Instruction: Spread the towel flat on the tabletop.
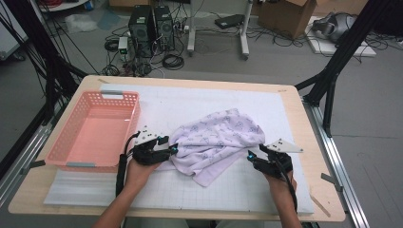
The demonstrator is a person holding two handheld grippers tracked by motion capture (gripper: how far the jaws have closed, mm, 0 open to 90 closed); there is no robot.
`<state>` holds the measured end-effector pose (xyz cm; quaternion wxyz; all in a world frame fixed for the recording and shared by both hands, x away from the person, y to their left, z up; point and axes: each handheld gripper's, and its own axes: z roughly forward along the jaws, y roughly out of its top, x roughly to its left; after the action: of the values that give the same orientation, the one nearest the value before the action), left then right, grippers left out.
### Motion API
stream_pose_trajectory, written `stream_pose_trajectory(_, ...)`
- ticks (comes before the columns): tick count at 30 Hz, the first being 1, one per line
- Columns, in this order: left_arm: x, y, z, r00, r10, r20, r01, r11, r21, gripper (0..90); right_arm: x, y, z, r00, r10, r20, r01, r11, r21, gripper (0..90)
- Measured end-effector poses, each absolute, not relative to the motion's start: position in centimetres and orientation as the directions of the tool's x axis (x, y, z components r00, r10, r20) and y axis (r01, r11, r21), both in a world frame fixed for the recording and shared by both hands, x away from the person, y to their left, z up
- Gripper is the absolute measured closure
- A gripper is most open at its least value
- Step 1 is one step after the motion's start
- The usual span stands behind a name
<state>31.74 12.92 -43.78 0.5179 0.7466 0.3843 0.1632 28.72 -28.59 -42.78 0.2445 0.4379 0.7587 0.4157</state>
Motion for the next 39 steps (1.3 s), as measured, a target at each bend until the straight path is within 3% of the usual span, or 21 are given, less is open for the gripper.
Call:
stream_pose_trajectory(7, 31.4, 13.9, -44.6, 0.639, 0.754, -0.151, 0.41, -0.168, 0.896, 49.1, 29.2, -25.3, -44.1, -0.58, 0.813, 0.051, 0.504, 0.309, 0.807, 47.8)
stream_pose_trajectory(10, 31.3, 13.9, -44.5, 0.639, 0.753, -0.153, 0.408, -0.163, 0.898, 49.1, 29.2, -22.9, -44.7, -0.639, 0.769, 0.034, 0.503, 0.383, 0.775, 51.2)
stream_pose_trajectory(11, 31.3, 13.9, -44.5, 0.64, 0.752, -0.155, 0.409, -0.163, 0.898, 49.1, 29.2, -22.0, -45.0, -0.656, 0.754, 0.005, 0.495, 0.426, 0.757, 54.4)
stream_pose_trajectory(13, 31.3, 13.8, -44.5, 0.64, 0.752, -0.156, 0.408, -0.161, 0.899, 49.1, 29.1, -21.2, -45.0, -0.69, 0.723, -0.04, 0.447, 0.468, 0.762, 76.0)
stream_pose_trajectory(15, 31.2, 13.8, -44.5, 0.641, 0.751, -0.157, 0.411, -0.163, 0.897, 49.1, 29.0, -21.0, -44.9, -0.707, 0.704, -0.06, 0.428, 0.494, 0.757, 87.6)
stream_pose_trajectory(17, 31.2, 13.9, -44.5, 0.642, 0.749, -0.163, 0.414, -0.159, 0.896, 49.1, 29.0, -21.3, -44.8, -0.716, 0.696, -0.064, 0.427, 0.509, 0.748, 88.8)
stream_pose_trajectory(21, 31.1, 13.9, -44.5, 0.644, 0.746, -0.17, 0.415, -0.154, 0.897, 49.1, 29.0, -24.0, -44.2, -0.679, 0.73, -0.084, 0.46, 0.512, 0.725, 89.1)
stream_pose_trajectory(31, 31.2, 13.6, -44.6, 0.653, 0.729, -0.206, 0.438, -0.142, 0.888, 46.4, 26.6, -35.0, -43.3, -0.451, 0.882, -0.136, 0.578, 0.405, 0.709, 87.9)
stream_pose_trajectory(39, 31.6, 10.0, -44.5, 0.739, 0.643, -0.199, 0.437, -0.234, 0.869, 40.0, 26.3, -34.3, -42.2, -0.484, 0.873, -0.064, 0.486, 0.329, 0.81, 58.7)
